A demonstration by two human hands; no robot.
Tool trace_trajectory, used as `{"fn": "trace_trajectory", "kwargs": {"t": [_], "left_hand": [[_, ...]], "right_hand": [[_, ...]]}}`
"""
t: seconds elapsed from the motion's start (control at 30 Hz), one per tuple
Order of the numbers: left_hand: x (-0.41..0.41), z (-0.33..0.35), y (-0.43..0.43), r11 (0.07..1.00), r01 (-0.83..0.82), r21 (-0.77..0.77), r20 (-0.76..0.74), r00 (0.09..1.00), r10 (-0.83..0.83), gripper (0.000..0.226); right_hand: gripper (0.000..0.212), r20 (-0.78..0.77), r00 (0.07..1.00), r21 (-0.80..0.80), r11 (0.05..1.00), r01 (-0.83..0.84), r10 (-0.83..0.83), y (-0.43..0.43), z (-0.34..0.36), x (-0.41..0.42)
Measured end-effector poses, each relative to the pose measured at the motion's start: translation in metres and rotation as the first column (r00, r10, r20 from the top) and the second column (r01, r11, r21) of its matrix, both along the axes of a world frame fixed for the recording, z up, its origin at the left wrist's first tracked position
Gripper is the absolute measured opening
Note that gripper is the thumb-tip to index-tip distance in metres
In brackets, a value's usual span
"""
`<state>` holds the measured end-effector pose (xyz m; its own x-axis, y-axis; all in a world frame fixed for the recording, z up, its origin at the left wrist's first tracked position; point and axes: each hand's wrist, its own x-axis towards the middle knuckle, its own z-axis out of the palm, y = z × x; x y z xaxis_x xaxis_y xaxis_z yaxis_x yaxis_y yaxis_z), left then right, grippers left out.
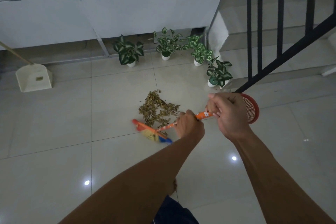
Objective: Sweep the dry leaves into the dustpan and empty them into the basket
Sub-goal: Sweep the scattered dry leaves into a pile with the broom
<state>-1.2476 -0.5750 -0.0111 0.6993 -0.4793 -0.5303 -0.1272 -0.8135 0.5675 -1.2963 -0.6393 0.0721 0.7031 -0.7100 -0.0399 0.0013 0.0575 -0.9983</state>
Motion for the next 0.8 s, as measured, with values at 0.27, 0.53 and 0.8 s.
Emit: {"fn": "trace_trajectory", "kwargs": {"t": [0.27, 0.53, 0.8], "left_hand": [[0.008, 0.024, -0.011, 0.995, -0.077, -0.070, 0.061, 0.995, 0.081, 0.021], [-0.004, 0.009, -0.006, 0.993, -0.114, -0.022, -0.037, 0.993, 0.113, 0.024], [0.022, 0.025, -0.007, 0.997, -0.025, -0.078, 0.055, 0.998, 0.029, 0.023]], "right_hand": [[0.050, 0.075, 0.994, 0.010, 0.997, -0.080, 0.079, -0.016, 0.035, 0.010], [0.049, 0.002, 0.991, 0.034, 0.990, -0.135, 0.135, -0.015, 0.021, 0.014], [0.047, 0.065, 0.993, 0.003, 0.995, -0.099, 0.098, -0.008, 0.037, 0.020]]}}
